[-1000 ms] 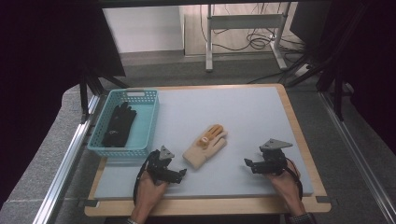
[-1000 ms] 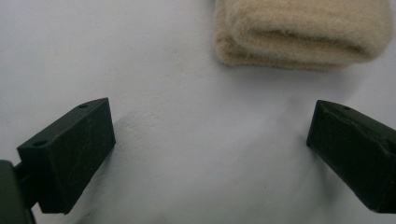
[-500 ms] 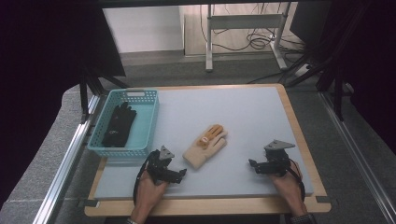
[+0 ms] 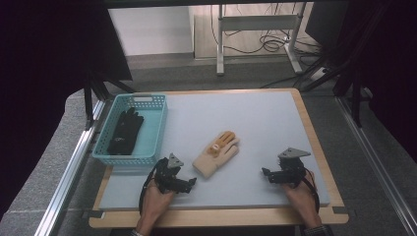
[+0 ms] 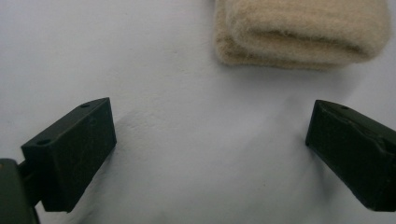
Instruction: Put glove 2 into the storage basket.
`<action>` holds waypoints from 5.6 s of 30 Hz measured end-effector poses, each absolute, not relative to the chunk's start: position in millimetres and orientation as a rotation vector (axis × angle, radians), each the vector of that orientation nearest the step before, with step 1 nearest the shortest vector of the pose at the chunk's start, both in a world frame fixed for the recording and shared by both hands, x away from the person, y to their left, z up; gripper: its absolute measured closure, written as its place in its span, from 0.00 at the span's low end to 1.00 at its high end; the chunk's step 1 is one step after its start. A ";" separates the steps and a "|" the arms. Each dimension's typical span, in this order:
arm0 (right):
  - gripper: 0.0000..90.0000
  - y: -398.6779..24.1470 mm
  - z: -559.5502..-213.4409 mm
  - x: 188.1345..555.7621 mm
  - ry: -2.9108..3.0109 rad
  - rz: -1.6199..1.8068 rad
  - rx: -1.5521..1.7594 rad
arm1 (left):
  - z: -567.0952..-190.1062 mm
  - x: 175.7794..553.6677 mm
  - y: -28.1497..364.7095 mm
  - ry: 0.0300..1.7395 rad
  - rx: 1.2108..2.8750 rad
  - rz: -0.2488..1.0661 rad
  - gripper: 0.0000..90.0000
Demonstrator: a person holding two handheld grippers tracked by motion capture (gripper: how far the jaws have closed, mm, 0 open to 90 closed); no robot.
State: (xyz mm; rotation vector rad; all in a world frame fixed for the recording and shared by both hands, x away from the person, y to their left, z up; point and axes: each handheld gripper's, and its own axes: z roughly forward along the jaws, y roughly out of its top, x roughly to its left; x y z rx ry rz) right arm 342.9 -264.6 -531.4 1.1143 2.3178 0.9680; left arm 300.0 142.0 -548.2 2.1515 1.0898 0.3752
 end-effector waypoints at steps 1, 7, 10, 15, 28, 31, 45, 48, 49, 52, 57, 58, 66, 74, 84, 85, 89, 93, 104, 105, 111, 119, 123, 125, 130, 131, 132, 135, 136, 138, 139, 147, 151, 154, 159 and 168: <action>0.15 -264.6 -531.4 342.9 2.318 0.967 1.114 | -547.6 300.1 142.2 1.089 2.151 0.369 0.03; 0.15 -264.5 -531.5 342.8 2.317 0.968 1.114 | -536.0 300.3 142.5 1.066 2.117 0.329 0.03; 0.15 -264.6 -531.5 342.8 2.317 0.968 1.113 | -529.1 302.3 138.9 1.049 2.127 0.314 0.03; 0.15 -264.6 -531.5 342.8 2.317 0.968 1.112 | -518.9 308.9 128.1 1.021 2.157 0.293 0.03; 0.15 -264.7 -531.5 342.8 2.317 0.969 1.112 | -503.6 345.0 86.8 1.005 2.220 0.253 0.00; 0.15 -264.7 -531.5 342.8 2.317 0.968 1.112 | -502.6 353.4 76.5 1.008 2.238 0.251 0.00; 0.15 -264.7 -531.5 342.7 2.317 0.969 1.112 | -510.9 385.1 37.3 0.997 2.348 0.249 0.02; 0.15 -264.8 -531.5 342.8 2.318 0.968 1.112 | -514.5 389.9 33.5 1.001 2.362 0.256 0.03; 0.15 -264.8 -531.5 342.8 2.318 0.968 1.112 | -515.6 391.7 32.7 1.002 2.370 0.257 0.04; 0.15 -264.8 -531.5 342.8 2.318 0.968 1.112 | -519.1 395.2 30.0 1.004 2.387 0.270 0.06; 0.15 -264.6 -531.5 342.7 2.317 0.968 1.114 | -520.7 396.3 26.9 0.986 2.409 0.263 0.14; 0.15 -264.7 -531.5 342.8 2.318 0.968 1.112 | -520.8 395.5 25.8 0.981 2.414 0.264 0.17; 0.15 -264.6 -531.6 342.7 2.318 0.967 1.113 | -517.0 391.5 25.4 0.971 2.415 0.228 0.39; 0.15 -264.6 -531.6 342.7 2.318 0.967 1.111 | -514.1 385.7 21.6 0.969 2.422 0.247 0.57; 0.15 -264.6 -531.6 342.7 2.318 0.967 1.112 | -500.4 388.4 39.6 0.969 2.312 0.177 0.74; 0.15 -264.6 -531.6 342.7 2.318 0.967 1.112 | -498.2 388.2 40.9 0.968 2.309 0.182 0.76; 0.15 -264.7 -531.5 342.6 2.318 0.967 1.111 | -493.1 388.2 43.6 0.968 2.304 0.198 0.79; 0.15 -264.7 -531.5 342.6 2.318 0.967 1.113 | -490.1 388.9 44.7 0.973 2.303 0.214 0.80; 0.15 -264.8 -531.5 342.6 2.317 0.967 1.110 | -472.5 391.9 54.6 1.000 2.267 0.256 0.80; 0.15 -264.8 -531.5 342.6 2.317 0.968 1.110 | -470.4 392.3 56.3 1.004 2.261 0.259 0.80; 0.15 -264.8 -531.5 342.6 2.318 0.968 1.110 | -456.4 394.8 67.6 1.026 2.239 0.291 0.80; 0.15 -265.0 -531.4 342.6 2.318 0.967 1.109 | -434.0 398.9 88.6 1.064 2.206 0.343 0.80; 0.15 -264.9 -531.5 342.6 2.318 0.968 1.110 | -422.6 402.0 103.8 1.101 2.178 0.371 0.80; 0.15 -264.9 -531.5 342.6 2.318 0.968 1.110 | -418.5 403.2 109.8 1.117 2.168 0.383 0.80; 0.15 -264.9 -531.5 342.6 2.318 0.968 1.110 | -408.1 405.5 127.2 1.163 2.149 0.424 0.80; 0.15 -264.9 -531.5 342.6 2.318 0.968 1.111 | -406.7 405.8 129.9 1.171 2.144 0.431 0.79; 0.15 -264.9 -531.5 342.6 2.317 0.968 1.111 | -404.7 406.3 133.9 1.180 2.141 0.439 0.79; 0.15 -264.9 -531.5 342.6 2.318 0.968 1.110 | -399.6 407.7 146.4 1.210 2.123 0.464 0.79; 0.15 -264.9 -531.5 342.6 2.318 0.968 1.110 | -397.8 408.1 151.5 1.224 2.113 0.471 0.80; 0.15 -264.9 -531.5 342.6 2.318 0.968 1.110 | -395.6 408.6 158.8 1.240 2.101 0.481 0.79; 0.15 -264.9 -531.5 342.6 2.317 0.968 1.110 | -394.5 408.7 162.8 1.251 2.094 0.486 0.80; 0.15 -264.8 -531.5 342.6 2.317 0.968 1.110 | -389.9 408.9 192.0 1.328 2.054 0.527 0.79; 0.15 -264.9 -531.5 342.6 2.317 0.968 1.110 | -388.5 409.0 205.2 1.361 2.037 0.546 0.80; 0.15 -264.8 -531.5 342.6 2.317 0.968 1.110 | -387.3 408.7 214.8 1.385 2.022 0.559 0.80; 0.15 -264.8 -531.5 342.6 2.317 0.969 1.112 | -386.1 408.5 230.1 1.426 2.001 0.581 0.80; 0.15 -264.9 -531.5 342.7 2.318 0.968 1.110 | -395.4 414.6 256.1 1.525 1.957 0.598 0.79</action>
